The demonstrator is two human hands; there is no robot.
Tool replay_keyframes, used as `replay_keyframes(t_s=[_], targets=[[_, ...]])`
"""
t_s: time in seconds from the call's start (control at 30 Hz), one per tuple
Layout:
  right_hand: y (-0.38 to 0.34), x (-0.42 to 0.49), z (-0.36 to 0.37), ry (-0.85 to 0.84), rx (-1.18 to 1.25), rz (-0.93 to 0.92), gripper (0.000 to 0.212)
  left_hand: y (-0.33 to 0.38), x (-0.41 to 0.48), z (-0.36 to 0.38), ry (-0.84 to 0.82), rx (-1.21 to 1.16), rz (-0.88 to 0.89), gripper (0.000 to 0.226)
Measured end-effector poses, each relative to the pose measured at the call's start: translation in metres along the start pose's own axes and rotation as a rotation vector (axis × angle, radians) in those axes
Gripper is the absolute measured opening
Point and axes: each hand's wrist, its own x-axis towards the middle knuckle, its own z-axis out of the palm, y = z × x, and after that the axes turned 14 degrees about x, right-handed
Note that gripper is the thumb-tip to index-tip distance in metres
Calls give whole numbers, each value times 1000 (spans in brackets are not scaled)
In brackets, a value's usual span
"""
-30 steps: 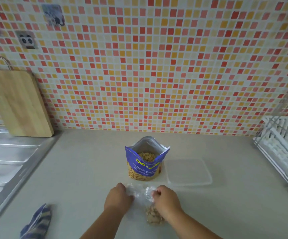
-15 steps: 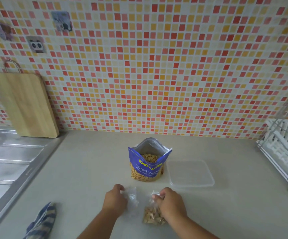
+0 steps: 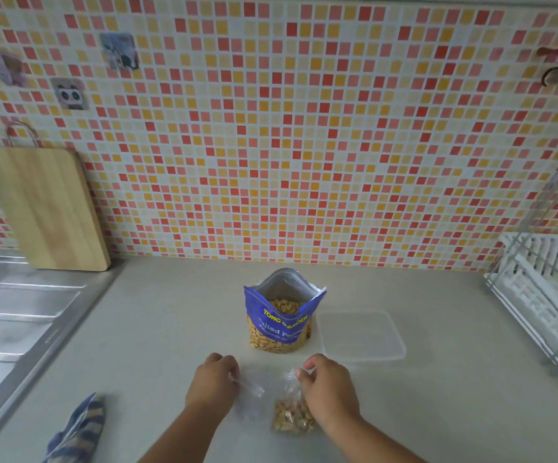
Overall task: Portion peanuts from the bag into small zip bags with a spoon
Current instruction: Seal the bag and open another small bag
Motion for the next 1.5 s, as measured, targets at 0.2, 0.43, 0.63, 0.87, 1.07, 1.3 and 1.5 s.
replay_keyframes(t_s=[0.2, 0.43, 0.63, 0.87, 1.07, 1.3, 1.5], targets=[[-19, -4, 6, -178, 115, -184, 23, 6, -5, -30, -12, -24, 80, 25], [-63, -8, -8, -209, 386, -240, 23, 27, -17, -80, -88, -262, 228, 13], [-81, -6, -22, -154, 614, -114, 21, 44, -29, -88, -75, -695, 152, 17], [-100, -5, -48, -109, 565, -260, 19, 65, -30, -90, 380, -112, 249, 44], [-112, -1, -56, -194, 386, -125, 13, 74, -32, -90, 557, 114, 398, 32], [-126, 5, -79, -330, 259, -171, 27, 73, -32, -107, 314, -62, 617, 81], [-136, 8, -89, -394, 162, -311, 30, 73, -27, -123, 214, -145, 591, 36]])
